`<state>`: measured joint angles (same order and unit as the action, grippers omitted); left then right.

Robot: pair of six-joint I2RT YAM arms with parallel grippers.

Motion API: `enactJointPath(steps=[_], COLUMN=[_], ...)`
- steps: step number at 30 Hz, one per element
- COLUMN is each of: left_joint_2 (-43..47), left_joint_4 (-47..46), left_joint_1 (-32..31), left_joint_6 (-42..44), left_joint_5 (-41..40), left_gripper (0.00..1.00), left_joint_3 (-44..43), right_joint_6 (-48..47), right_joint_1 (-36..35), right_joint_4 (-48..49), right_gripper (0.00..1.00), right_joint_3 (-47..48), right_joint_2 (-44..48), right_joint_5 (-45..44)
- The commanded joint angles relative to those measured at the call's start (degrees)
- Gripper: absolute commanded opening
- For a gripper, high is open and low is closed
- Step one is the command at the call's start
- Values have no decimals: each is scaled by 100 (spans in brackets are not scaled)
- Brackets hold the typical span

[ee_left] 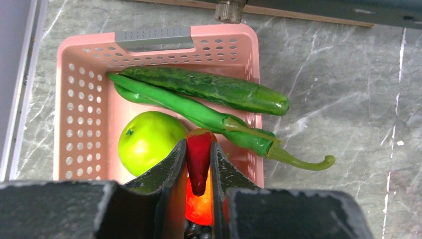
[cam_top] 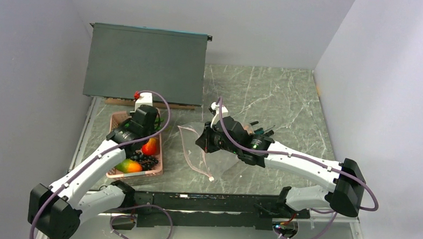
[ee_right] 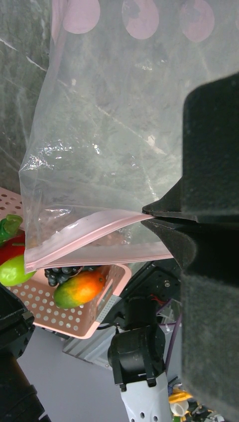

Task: Place the food in the zip-top bag and seal the zipper
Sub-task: Pick up the fake vegetable from the bin.

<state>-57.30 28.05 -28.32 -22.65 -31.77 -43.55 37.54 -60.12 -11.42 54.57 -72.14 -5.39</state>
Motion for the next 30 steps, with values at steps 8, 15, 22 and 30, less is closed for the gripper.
enactJointPath(steps=[8, 15, 22, 30], left_joint_2=[1125, 1992, 2880, 3389], left_joint_4=[590, 1025, 1314, 1525], left_joint_1=[22, 13, 12, 18], left_joint_6=[504, 393, -528, -1669], left_joint_5=[-98, 177, 1233, 2374], left_gripper=[0, 0, 0, 0], left_joint_3=[-685, -1175, -1390, -1623], right_joint_6=[68, 49, 141, 439], right_joint_1=[19, 24, 11, 13], right_joint_4=[208, 123, 93, 55], right_gripper=[0, 0, 0, 0], right_joint_3=[213, 362, 427, 467], right_joint_2=[-65, -184, -135, -67], right_joint_5=[56, 102, 300, 389])
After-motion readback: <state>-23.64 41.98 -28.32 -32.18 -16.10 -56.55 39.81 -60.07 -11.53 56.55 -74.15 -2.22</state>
